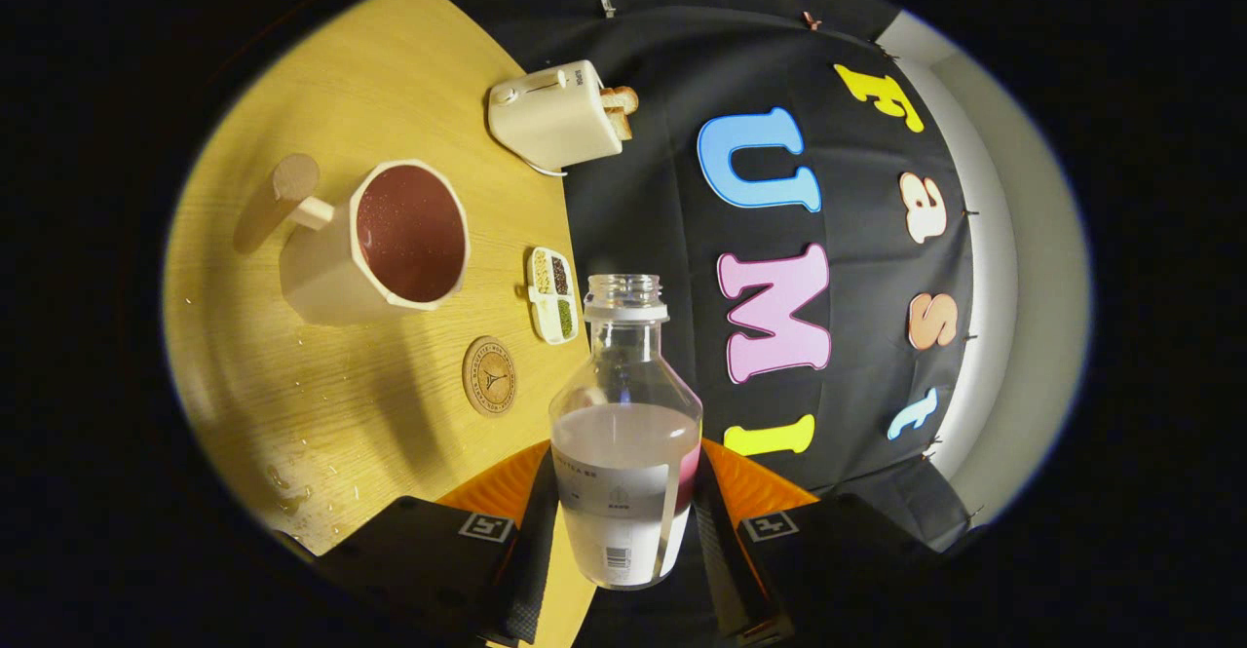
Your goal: Take the bottle from table, then pour the juice into the cup, finally place the bottle on the coaster
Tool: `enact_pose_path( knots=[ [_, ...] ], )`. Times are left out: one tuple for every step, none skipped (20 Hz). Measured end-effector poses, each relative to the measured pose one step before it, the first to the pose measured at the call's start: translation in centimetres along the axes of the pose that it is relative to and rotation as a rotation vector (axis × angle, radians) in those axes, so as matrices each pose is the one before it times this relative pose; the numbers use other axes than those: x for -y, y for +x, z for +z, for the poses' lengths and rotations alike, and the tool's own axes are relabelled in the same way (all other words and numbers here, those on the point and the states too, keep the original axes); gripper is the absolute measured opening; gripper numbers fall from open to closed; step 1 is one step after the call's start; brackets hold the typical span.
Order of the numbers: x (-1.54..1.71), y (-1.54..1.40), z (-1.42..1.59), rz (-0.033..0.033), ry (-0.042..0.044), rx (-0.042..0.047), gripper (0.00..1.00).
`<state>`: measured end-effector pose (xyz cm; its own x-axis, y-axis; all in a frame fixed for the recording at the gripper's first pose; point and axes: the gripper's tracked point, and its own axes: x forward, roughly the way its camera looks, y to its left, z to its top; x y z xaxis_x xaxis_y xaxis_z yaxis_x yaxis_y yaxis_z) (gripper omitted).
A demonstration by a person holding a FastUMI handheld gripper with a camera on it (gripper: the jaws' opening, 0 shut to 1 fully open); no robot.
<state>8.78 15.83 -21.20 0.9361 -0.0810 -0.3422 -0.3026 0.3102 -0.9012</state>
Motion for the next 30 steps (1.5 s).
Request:
enact_pose_path(
  knots=[
    [-0.105,0.097,0.041,-0.00051,-0.01702,-0.00313,0.69],
    [-0.070,0.168,0.182,-0.00108,-0.01883,-0.00304,0.69],
    [-0.055,0.030,0.017,-0.00210,-0.01934,0.00085,0.69],
    [-0.072,-0.057,0.194,-0.00496,-0.02396,0.00110,0.69],
    [-0.001,-0.100,0.093,-0.00687,-0.02754,0.00154,0.69],
    [0.012,0.010,0.193,-0.00644,-0.02642,0.00475,0.69],
    [-0.051,-0.044,0.046,-0.00336,-0.02237,0.00440,0.69],
    [-0.156,0.124,0.150,0.00096,-0.01651,0.00319,0.69],
    [-0.163,-0.040,-0.040,0.00410,-0.01084,0.00062,0.70],
    [-0.160,0.005,-0.039,0.00775,-0.00629,-0.00010,0.69],
    [-0.152,-0.078,0.066,0.00551,-0.00791,0.00051,0.69],
    [-0.328,0.172,0.173,0.00435,-0.01226,0.00350,0.70],
    [-0.232,0.062,0.123,0.00138,-0.01359,0.00496,0.69],
    [-0.371,-0.019,0.070,0.00330,-0.01257,0.00595,0.69],
    [-0.180,-0.077,0.169,0.00441,-0.00878,0.00763,0.69],
    [-0.137,-0.109,0.197,0.00527,-0.00818,0.00713,0.70],
    [-0.107,-0.002,0.056,0.00409,-0.00995,0.00540,0.70],
    [-0.028,0.146,0.100,0.00396,-0.00913,0.00137,0.69],
    [-0.108,0.020,-0.001,0.00466,-0.00732,0.00078,0.69],
    [-0.105,0.041,0.035,0.00151,-0.00545,0.00133,0.69],
    [-0.046,0.087,0.105,0.00020,-0.00646,0.00239,0.69],
    [0.010,-0.026,0.057,0.00108,-0.00859,0.00277,0.69],
    [-0.047,0.076,0.142,0.00210,-0.00860,0.00346,0.69],
    [0.001,-0.099,0.000,0.00438,-0.00584,0.00282,0.69],
    [-0.110,0.079,-0.021,0.00278,-0.00353,0.00199,0.69],
    [0.017,0.001,0.027,0.00032,-0.00382,0.00045,0.69],
    [0.018,0.098,0.009,-0.00039,-0.00370,-0.00077,0.69],
    [0.020,-0.037,-0.056,-0.00013,-0.00404,0.00025,0.69],
    [0.016,0.053,0.070,-0.00009,-0.00544,0.00164,0.69],
    [-0.004,-0.072,0.001,0.00021,-0.00617,0.00318,0.70]
  ],
)
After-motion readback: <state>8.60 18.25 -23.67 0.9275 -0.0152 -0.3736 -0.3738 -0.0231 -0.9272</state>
